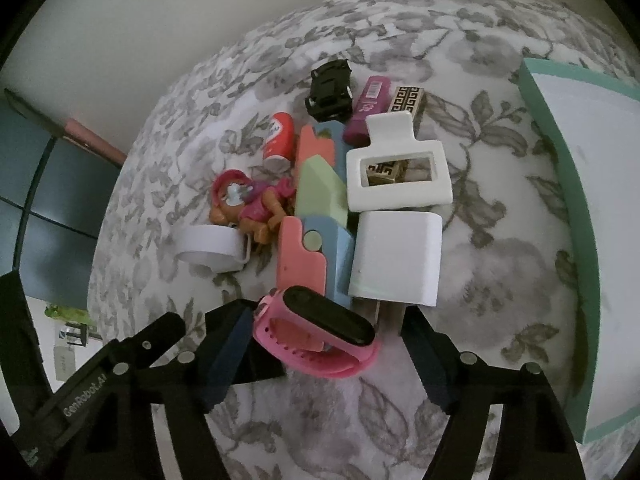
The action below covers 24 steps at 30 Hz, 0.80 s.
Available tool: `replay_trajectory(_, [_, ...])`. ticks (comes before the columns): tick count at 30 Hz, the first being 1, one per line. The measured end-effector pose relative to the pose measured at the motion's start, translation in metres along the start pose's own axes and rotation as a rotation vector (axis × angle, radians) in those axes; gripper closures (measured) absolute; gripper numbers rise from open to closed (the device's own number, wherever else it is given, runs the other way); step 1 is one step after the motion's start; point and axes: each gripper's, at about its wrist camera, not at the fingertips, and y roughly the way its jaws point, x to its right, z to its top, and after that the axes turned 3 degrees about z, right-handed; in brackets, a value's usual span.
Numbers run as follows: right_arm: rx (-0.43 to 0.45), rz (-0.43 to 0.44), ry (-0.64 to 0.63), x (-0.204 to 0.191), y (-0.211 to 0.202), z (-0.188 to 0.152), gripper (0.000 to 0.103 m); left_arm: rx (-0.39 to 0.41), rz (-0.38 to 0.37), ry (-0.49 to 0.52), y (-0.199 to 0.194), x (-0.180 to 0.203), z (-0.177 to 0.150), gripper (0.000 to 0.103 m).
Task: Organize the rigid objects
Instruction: 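Grasp the black square charger with the left tool while the right tool grasps the pink watch band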
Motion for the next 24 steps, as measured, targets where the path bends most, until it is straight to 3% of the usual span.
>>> replay_trajectory(5, [-0.003,0.024,0.037,0.011,-0.009,0.0,0.03,-0.005,-0.025,0.023,0.0,0.01,-0.002,0.001])
replay_trajectory(12, [0.008,0.048,0.033,0.016,-0.023,-0.001,0.045,-0.02,-0.047,0.067,0.0,0.026,-0.008,0.001])
replay_trajectory(16, [-0.004,0.065,0.037,0.019,-0.028,-0.002,0.046,-0.032,-0.044,0.105,0.003,0.037,-0.01,0.001])
replay_trajectory(23, [0.018,0.009,-0.021,0.023,-0.05,-0.004,0.046,-0.057,-0.048,0.172,0.007,0.055,-0.016,0.018])
replay_trajectory(24, [0.022,0.001,-0.024,0.024,-0.052,-0.004,0.046,-0.059,-0.047,0.184,0.007,0.058,-0.017,0.025])
